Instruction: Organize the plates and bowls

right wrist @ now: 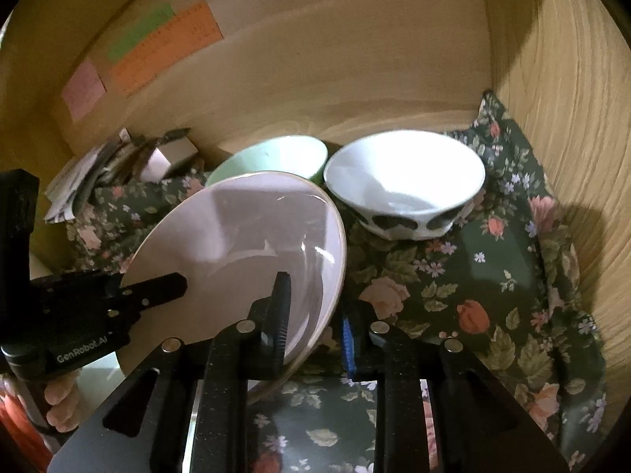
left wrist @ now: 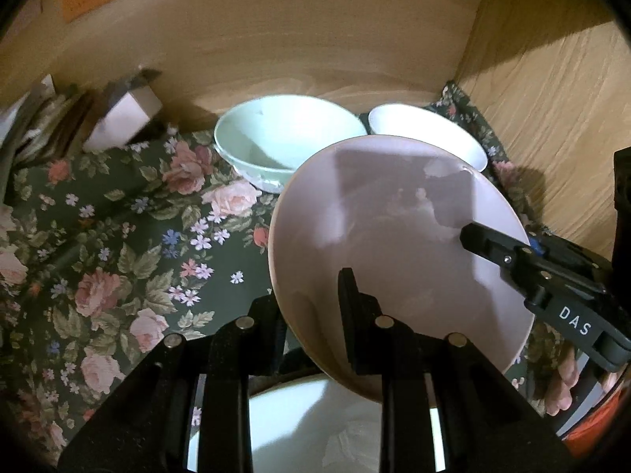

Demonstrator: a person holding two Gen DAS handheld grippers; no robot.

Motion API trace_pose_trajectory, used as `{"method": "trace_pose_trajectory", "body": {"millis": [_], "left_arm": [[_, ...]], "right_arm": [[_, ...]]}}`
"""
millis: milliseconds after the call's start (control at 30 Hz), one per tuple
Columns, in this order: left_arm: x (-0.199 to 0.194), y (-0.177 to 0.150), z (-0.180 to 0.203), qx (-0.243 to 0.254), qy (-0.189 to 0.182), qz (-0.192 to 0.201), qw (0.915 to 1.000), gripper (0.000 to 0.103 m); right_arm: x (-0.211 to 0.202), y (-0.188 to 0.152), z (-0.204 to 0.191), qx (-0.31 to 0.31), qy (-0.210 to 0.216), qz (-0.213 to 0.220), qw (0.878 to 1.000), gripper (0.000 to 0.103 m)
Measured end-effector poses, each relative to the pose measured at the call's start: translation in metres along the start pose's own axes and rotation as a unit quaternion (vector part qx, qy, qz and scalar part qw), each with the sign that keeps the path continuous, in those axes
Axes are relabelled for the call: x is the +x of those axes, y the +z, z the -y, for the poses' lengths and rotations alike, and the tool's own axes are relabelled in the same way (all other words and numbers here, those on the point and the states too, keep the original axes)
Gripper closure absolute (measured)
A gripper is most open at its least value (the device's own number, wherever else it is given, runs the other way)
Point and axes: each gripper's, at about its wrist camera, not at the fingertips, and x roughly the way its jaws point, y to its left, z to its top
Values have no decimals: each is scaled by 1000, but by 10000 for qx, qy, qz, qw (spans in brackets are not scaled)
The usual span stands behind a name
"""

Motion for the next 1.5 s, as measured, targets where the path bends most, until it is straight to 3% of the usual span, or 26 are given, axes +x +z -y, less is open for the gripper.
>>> {"method": "trace_pose_trajectory", "body": {"millis": [300,1500], "left_arm": [[-30,-5,-9,-99,20,283,9995,79],[-119,-83,-92,-825,541,843,9915,79]], "right_arm": [[-20,5,-24,-151,59,242,9996,83],[-28,-14,-138,-811,709,256,9939,83]]}}
